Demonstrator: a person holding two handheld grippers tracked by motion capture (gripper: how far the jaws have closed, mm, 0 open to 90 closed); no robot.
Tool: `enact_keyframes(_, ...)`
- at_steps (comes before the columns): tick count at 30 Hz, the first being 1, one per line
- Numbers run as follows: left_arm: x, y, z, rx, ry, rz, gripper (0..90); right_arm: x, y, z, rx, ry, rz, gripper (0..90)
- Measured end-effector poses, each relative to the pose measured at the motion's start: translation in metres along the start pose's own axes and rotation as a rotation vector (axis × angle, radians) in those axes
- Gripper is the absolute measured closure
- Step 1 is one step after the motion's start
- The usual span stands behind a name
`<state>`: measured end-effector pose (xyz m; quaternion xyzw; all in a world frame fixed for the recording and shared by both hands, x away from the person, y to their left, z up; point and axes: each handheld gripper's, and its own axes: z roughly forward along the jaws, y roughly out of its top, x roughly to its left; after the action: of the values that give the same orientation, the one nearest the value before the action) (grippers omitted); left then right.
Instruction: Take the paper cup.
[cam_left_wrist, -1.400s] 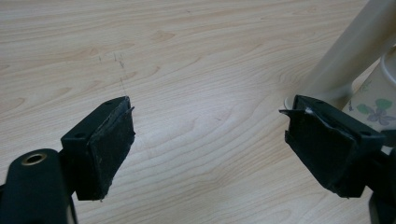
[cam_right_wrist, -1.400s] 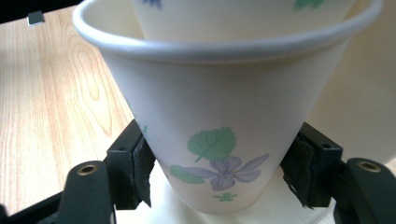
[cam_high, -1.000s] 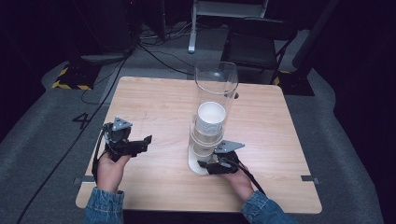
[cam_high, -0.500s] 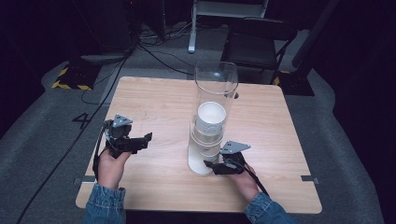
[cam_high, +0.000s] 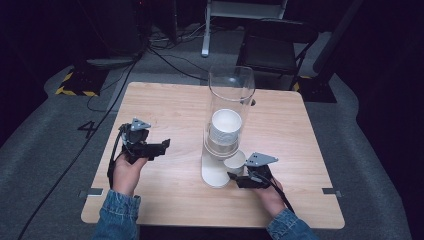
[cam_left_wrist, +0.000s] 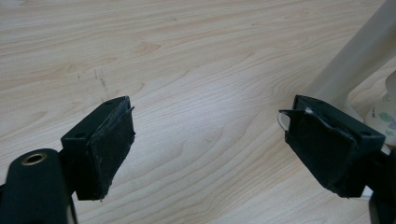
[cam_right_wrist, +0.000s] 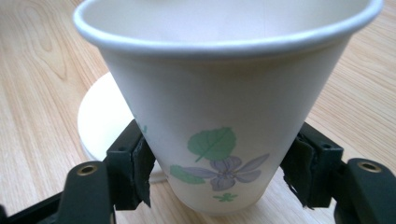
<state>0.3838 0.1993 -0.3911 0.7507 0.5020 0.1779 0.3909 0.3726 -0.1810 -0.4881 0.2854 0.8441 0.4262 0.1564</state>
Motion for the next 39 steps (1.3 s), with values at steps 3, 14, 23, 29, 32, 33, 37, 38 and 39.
enact_keyframes(3, 0.000, 0.002, 0.002, 0.003, -0.003, 0.013, 15.6, -0.003, -0.002, -0.006, -0.002, -0.012, 0.008, 33.0)
enact_keyframes(14, -0.001, 0.004, 0.005, 0.004, -0.008, 0.006, 15.6, -0.018, -0.001, -0.024, -0.052, -0.032, 0.069, 32.9)
enact_keyframes(23, 0.000, 0.000, 0.002, 0.009, 0.003, 0.003, 15.6, -0.046, 0.006, -0.047, -0.134, -0.083, 0.175, 32.9)
enact_keyframes(29, 0.001, -0.006, -0.002, 0.011, 0.014, -0.005, 15.6, -0.065, 0.009, -0.059, -0.166, -0.133, 0.202, 32.9)
enact_keyframes(32, 0.002, -0.009, -0.005, 0.014, 0.026, -0.001, 15.6, -0.073, 0.010, -0.062, -0.186, -0.158, 0.204, 32.8)
enact_keyframes(33, 0.002, -0.010, -0.006, 0.015, 0.023, -0.005, 15.6, -0.076, 0.010, -0.063, -0.186, -0.163, 0.211, 32.8)
enact_keyframes(37, 0.004, -0.016, -0.010, 0.017, 0.047, -0.007, 15.6, -0.087, 0.010, -0.064, -0.170, -0.191, 0.215, 32.8)
enact_keyframes(38, 0.004, -0.017, -0.012, 0.016, 0.055, -0.008, 15.7, -0.090, 0.010, -0.064, -0.164, -0.195, 0.215, 32.8)
enact_keyframes(39, 0.004, -0.019, -0.013, 0.018, 0.056, -0.012, 15.7, -0.092, 0.010, -0.063, -0.164, -0.204, 0.225, 32.8)
